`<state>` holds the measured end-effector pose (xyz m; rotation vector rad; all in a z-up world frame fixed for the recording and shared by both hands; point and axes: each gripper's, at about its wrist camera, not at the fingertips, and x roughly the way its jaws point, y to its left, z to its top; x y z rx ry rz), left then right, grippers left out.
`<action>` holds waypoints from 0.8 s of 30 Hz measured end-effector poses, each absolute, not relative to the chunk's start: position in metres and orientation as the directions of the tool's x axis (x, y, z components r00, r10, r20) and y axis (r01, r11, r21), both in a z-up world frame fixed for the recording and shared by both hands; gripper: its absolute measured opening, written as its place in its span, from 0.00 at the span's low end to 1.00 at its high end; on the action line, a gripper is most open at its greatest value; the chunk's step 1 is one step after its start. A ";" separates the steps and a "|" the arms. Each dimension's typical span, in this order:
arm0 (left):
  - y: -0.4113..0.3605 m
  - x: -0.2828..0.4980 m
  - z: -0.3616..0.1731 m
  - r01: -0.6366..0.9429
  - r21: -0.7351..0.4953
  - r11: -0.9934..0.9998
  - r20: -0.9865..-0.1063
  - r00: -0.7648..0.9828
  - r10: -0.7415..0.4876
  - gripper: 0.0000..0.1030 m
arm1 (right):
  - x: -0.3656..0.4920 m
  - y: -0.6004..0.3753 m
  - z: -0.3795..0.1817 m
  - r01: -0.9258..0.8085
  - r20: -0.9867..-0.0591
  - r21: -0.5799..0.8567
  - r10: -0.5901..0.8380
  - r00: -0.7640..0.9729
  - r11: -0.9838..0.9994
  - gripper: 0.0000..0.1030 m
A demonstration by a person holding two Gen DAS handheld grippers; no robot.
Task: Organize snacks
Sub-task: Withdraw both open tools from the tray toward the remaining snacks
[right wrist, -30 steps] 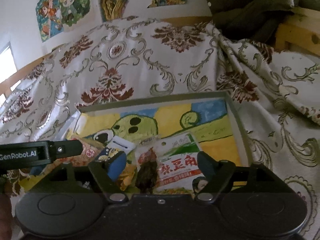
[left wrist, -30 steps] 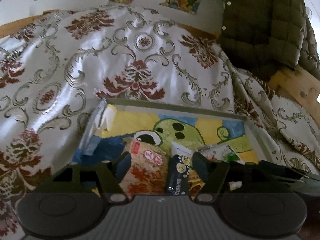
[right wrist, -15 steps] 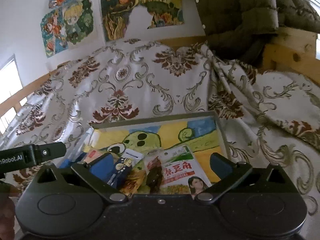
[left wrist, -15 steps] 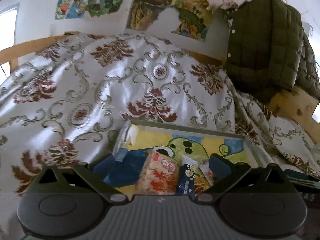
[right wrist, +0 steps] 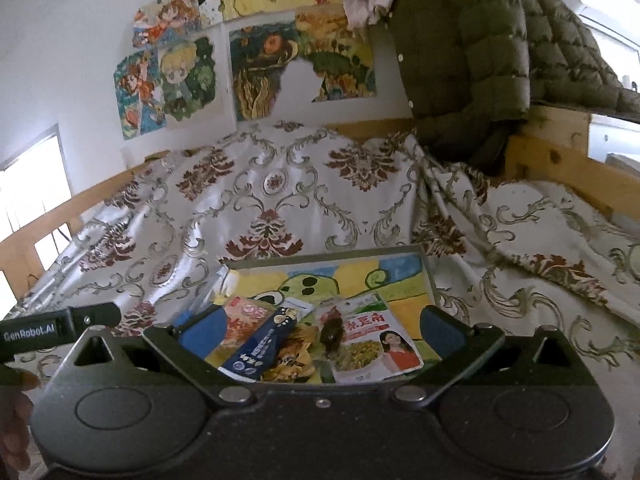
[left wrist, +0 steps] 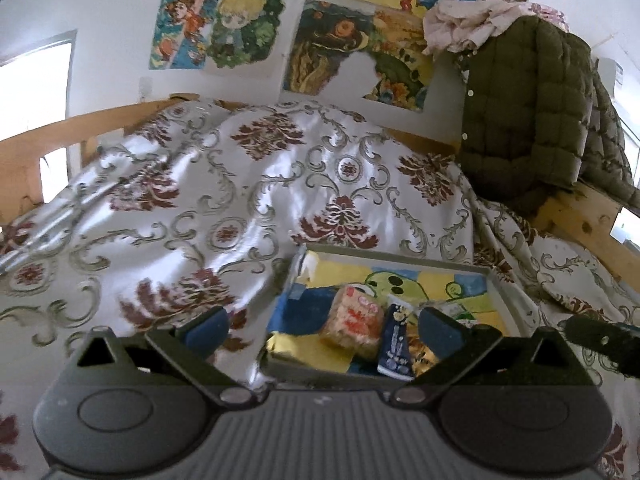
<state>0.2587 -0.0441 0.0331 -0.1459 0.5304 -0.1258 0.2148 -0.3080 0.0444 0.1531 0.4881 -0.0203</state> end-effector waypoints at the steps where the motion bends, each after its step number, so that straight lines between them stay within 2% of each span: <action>1: -0.042 0.253 0.034 0.079 -0.171 0.982 -0.492 0.857 -0.154 1.00 | 0.208 -0.308 0.047 0.060 -0.464 0.145 0.015 0.886 0.988 0.99; 8: -0.027 0.210 0.040 0.064 -0.227 0.972 -0.520 0.836 -0.176 1.00 | 0.162 -0.307 0.052 0.088 -0.458 0.158 -0.006 0.889 0.983 0.99; 17: -0.026 0.147 0.035 0.123 -0.158 0.980 -0.516 0.836 -0.188 1.00 | 0.097 -0.296 0.052 0.134 -0.456 0.118 -0.067 0.888 0.984 0.99; 24: -0.020 0.116 0.025 0.120 -0.173 0.978 -0.547 0.814 -0.196 1.00 | 0.055 -0.281 0.057 0.130 -0.429 0.088 -0.080 0.900 0.988 0.99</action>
